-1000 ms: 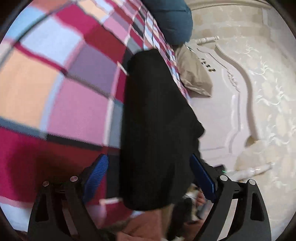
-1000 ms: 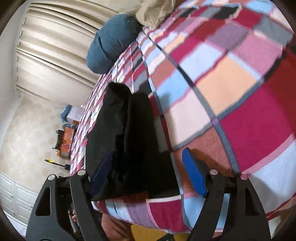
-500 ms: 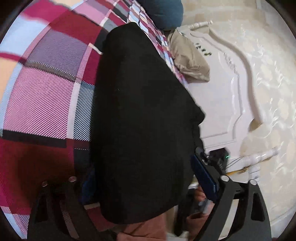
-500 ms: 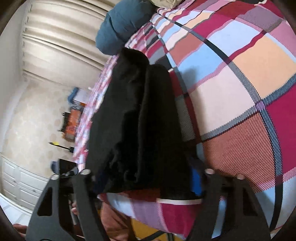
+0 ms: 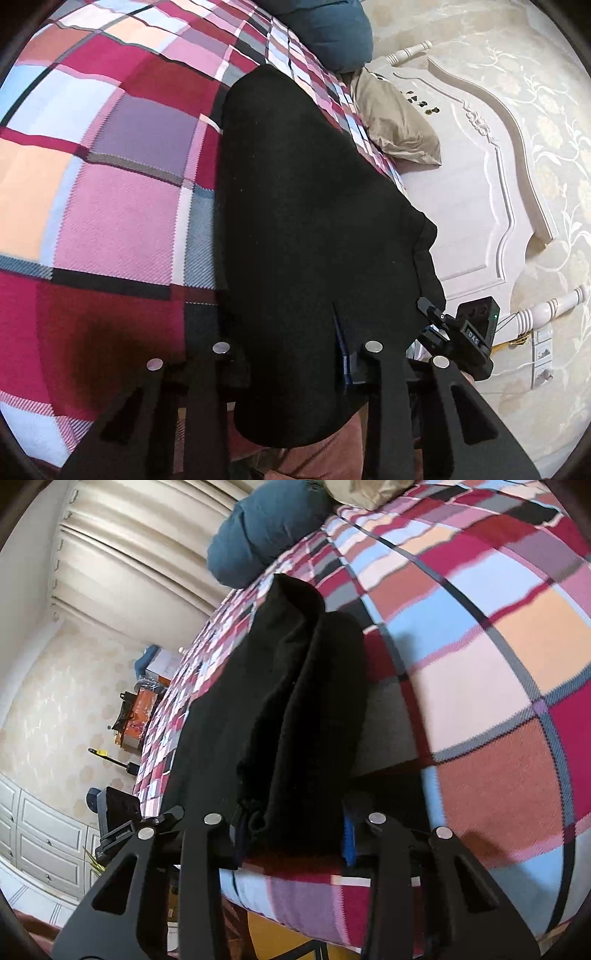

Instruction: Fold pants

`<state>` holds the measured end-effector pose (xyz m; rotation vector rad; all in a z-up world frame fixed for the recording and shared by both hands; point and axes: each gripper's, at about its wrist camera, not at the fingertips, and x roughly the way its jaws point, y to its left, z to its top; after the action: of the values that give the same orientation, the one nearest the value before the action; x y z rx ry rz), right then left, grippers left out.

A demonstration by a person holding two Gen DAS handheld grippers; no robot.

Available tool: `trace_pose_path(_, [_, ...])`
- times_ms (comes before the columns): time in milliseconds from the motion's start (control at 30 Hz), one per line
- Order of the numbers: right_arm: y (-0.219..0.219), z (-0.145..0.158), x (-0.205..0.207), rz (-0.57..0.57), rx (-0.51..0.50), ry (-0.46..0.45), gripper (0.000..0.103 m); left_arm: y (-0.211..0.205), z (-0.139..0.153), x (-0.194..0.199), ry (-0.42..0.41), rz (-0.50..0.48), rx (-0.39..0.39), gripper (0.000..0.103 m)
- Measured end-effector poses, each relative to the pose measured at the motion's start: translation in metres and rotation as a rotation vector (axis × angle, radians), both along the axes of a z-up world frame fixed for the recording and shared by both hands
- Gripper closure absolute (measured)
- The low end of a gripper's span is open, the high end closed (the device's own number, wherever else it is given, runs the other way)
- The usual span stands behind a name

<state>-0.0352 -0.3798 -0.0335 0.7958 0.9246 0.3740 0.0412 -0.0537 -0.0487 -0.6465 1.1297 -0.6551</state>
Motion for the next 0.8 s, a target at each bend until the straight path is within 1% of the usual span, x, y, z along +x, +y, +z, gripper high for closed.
trace_pose_path(67, [0.004, 0.003, 0.003, 0.001, 0.004, -0.007, 0.067, 0.005, 0.0, 0.0, -0.001, 0.012, -0.012, 0.072])
trace_pose_path(167, [0.014, 0.005, 0.008, 0.02, 0.012, -0.013, 0.067, 0.014, 0.003, -0.002, -0.017, 0.036, -0.001, 0.072])
trace_pose_path(333, [0.039, 0.004, 0.019, 0.069, 0.029, -0.018, 0.067, 0.043, 0.005, -0.009, -0.025, 0.098, 0.004, 0.072])
trace_pose_path(533, [0.076, 0.0, 0.04, 0.145, 0.063, -0.023, 0.067, 0.088, 0.005, -0.026, -0.024, 0.177, 0.005, 0.072])
trace_pose_path(667, [0.092, -0.003, 0.045, 0.175, 0.079, -0.021, 0.067, 0.105, 0.001, -0.031, -0.027, 0.192, 0.0, 0.072])
trace_pose_path(733, [0.092, -0.008, 0.043, 0.162, 0.086, -0.013, 0.067, 0.104, -0.004, -0.031, -0.022, 0.168, -0.02, 0.068])
trace_pose_path(767, [0.089, -0.012, 0.041, 0.151, 0.104, -0.006, 0.066, 0.103, -0.006, -0.03, -0.019, 0.156, -0.024, 0.062])
trace_pose_path(800, [0.084, -0.015, 0.039, 0.138, 0.117, 0.003, 0.064, 0.103, -0.01, -0.029, -0.013, 0.139, -0.033, 0.052])
